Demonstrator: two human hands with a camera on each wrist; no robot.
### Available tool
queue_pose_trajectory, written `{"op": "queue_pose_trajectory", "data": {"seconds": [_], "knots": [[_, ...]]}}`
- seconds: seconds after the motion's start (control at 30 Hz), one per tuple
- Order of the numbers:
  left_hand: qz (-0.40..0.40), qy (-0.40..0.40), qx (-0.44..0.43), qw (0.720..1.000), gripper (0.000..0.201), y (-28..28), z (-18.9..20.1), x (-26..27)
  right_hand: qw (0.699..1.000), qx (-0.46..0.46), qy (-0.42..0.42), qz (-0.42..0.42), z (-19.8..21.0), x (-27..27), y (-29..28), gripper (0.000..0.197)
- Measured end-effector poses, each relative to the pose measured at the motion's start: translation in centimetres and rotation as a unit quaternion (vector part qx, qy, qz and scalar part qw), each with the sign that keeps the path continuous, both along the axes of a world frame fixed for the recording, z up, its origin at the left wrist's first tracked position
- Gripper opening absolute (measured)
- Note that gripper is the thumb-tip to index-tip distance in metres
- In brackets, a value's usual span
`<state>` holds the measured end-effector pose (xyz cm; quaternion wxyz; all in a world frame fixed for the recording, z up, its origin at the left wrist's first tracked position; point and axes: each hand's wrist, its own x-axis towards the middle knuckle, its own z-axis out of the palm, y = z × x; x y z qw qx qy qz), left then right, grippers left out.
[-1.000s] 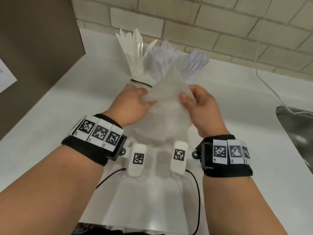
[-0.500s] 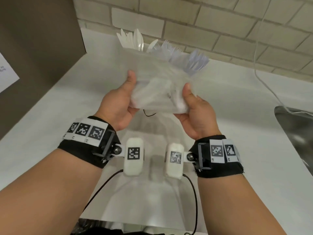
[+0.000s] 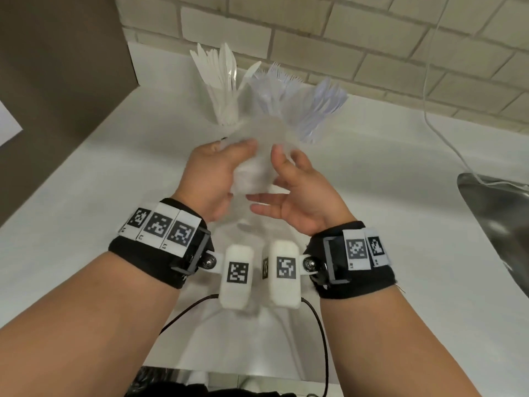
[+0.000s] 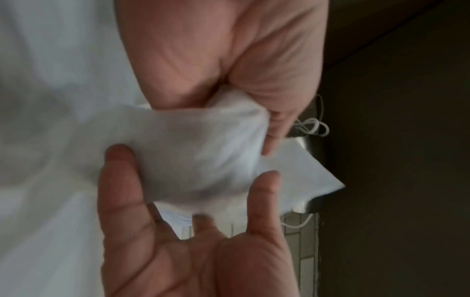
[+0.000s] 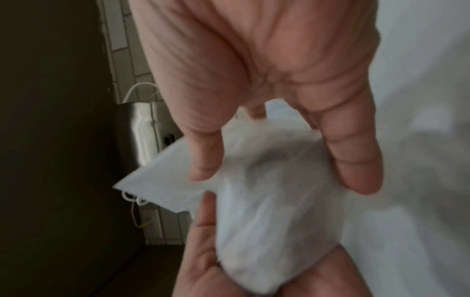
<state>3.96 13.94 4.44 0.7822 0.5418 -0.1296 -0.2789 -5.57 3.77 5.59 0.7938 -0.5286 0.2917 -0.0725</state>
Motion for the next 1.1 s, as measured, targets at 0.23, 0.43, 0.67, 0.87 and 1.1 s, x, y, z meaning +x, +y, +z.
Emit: {"op": "queue_pose_trajectory", "data": {"seconds": [0.23, 0.43, 0.67, 0.87, 1.1], "knots": [[-0.11, 0.134, -0.073, 0.982, 0.049, 0.4, -1.3, 2.0, 0.996, -0.041, -0.066, -0.036, -0.2, 0.0, 0.3, 0.031], [-0.187, 0.097, 0.143, 0.967, 0.037, 0.7, -1.7, 2.0, 0.988, -0.046, -0.141, -0.038, -0.2, 0.1, 0.8, 0.009], [0.068, -0.02, 0.184, 0.98, 0.013, 0.7, -2.1, 2.6, 0.97, -0.218, 0.048, -0.099, -0.7, -0.6, -0.5, 0.042], [-0.053, -0.324, 0.167, 0.93, 0.017, 0.5, -1.9, 1.2, 0.996, -0.083, 0.025, 0.008, 0.0, -0.1, 0.4, 0.067], [-0.086, -0.106, 0.12, 0.983, 0.042, 1.1, -0.7, 0.8, 0.978, -0.202, 0.043, -0.013, -0.2, -0.4, 0.8, 0.06]]}}
